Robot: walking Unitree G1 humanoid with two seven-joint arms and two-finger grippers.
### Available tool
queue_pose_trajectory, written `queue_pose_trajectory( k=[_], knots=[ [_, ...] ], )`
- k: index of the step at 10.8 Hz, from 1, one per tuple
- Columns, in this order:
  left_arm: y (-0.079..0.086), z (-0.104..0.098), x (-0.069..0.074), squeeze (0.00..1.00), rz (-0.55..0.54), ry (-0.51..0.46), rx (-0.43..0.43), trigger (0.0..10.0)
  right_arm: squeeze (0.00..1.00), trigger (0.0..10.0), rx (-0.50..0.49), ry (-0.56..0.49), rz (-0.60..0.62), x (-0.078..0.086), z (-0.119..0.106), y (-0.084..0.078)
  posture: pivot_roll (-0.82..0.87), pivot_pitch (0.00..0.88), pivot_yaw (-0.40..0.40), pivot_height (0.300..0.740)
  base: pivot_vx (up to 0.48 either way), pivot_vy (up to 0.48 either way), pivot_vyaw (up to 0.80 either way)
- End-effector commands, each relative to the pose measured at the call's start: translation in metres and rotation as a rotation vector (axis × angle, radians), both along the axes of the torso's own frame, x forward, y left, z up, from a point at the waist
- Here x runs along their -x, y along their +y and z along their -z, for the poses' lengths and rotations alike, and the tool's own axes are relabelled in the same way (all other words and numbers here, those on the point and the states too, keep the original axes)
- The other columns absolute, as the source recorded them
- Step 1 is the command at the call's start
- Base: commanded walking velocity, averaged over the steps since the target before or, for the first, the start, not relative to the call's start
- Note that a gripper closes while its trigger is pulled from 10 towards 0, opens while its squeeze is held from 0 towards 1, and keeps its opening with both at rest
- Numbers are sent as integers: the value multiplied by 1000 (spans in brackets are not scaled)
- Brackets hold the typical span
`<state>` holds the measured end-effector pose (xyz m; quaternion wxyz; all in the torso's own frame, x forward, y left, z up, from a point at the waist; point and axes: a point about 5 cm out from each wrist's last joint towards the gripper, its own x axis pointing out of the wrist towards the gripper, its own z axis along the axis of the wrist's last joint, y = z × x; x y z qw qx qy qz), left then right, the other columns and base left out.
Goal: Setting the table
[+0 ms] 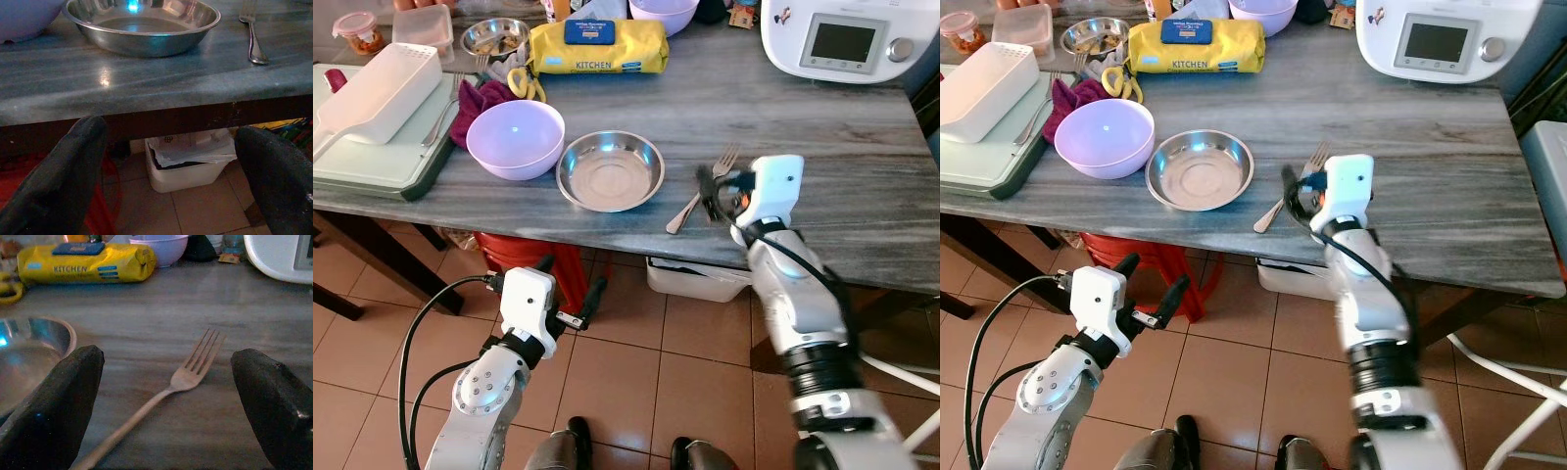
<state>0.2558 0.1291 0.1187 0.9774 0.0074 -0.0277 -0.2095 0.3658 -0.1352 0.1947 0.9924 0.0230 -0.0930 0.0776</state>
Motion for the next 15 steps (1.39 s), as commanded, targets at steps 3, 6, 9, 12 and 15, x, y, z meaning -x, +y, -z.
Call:
queue_pose_trajectory(
  k=[3,6,9,12,15],
  knots=[
    [1,5,2,0,11,14,-16,10000,0,10000,-48,86,35,-2,8,19,-1,258,43,740,0,0,0],
    [-1,6,3,0,31,13,-10,10000,0,10000,-64,116,72,-7,7,27,-1,259,33,740,0,0,0],
    [-1,6,5,0,44,10,-12,10000,0,10000,-77,157,143,-4,14,22,-16,261,36,740,0,0,0],
    [-6,15,14,0,57,41,0,10000,0,10000,-97,234,166,0,32,16,-39,267,33,740,0,0,0],
    [-11,13,12,0,71,42,8,10000,0,10000,-89,257,170,-1,38,12,-45,282,42,740,0,0,0]
  ],
)
